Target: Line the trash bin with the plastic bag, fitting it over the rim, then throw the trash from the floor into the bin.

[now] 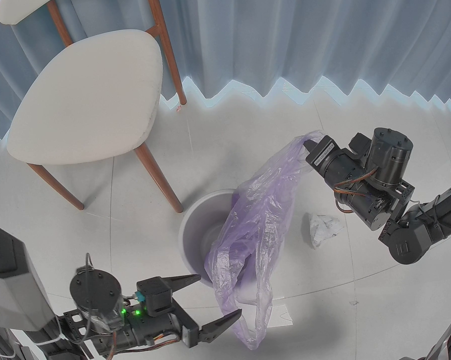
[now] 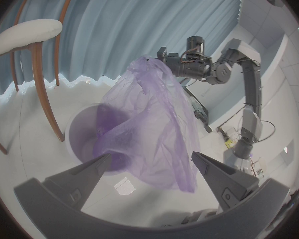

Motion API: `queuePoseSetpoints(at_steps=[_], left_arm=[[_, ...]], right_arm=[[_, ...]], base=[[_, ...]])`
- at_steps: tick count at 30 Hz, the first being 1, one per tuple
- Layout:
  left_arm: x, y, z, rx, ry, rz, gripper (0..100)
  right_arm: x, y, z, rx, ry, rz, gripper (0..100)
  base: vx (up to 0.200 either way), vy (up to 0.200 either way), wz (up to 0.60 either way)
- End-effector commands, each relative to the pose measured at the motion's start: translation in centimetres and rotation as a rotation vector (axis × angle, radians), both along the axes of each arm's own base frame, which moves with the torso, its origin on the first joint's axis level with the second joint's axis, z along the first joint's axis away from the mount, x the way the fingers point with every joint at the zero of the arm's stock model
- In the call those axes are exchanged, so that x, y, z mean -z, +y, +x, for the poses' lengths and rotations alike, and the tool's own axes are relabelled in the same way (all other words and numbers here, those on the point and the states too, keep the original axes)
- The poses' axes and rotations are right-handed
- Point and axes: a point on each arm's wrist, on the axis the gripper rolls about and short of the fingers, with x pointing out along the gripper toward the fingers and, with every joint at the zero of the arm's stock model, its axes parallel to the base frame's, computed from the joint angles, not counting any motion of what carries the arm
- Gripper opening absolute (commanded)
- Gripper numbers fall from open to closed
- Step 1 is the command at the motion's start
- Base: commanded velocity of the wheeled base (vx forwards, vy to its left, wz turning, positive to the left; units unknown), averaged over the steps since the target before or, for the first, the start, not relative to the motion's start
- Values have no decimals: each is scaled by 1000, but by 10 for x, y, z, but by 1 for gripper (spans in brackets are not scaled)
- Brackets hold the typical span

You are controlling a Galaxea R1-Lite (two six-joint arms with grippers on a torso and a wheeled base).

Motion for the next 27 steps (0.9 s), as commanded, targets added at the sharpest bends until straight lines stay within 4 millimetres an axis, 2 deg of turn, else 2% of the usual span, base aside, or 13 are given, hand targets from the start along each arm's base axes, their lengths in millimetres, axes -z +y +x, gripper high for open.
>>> queuePoseSetpoints(at_steps=[1,4,11,12,16,21,27], left_arm=[[14,-31,8,-33,35,-9,100],[20,-39,15,-121,57,-31,100],[25,-34,25,-192,56,-14,100],[26,-33,25,-200,58,-12,0],[26,-33,25,-203,59,-9,0],[23,-32,31,-221,51,-33,0],[16,-25,45,-269,31,-67,0]], right_arm=[[-5,-1,-2,0,-11,7,0],[-6,-2,-3,0,-16,8,0],[-15,-10,-5,18,-45,1,0],[-16,-10,-5,15,-46,3,0],[-12,-10,-5,13,-36,-3,0],[3,-9,-8,-21,-4,-25,0],[23,-10,-19,-135,23,-65,0]], base=[[0,0,0],[0,0,0],[0,0,0],[0,0,0],[0,0,0],[0,0,0],[0,0,0]])
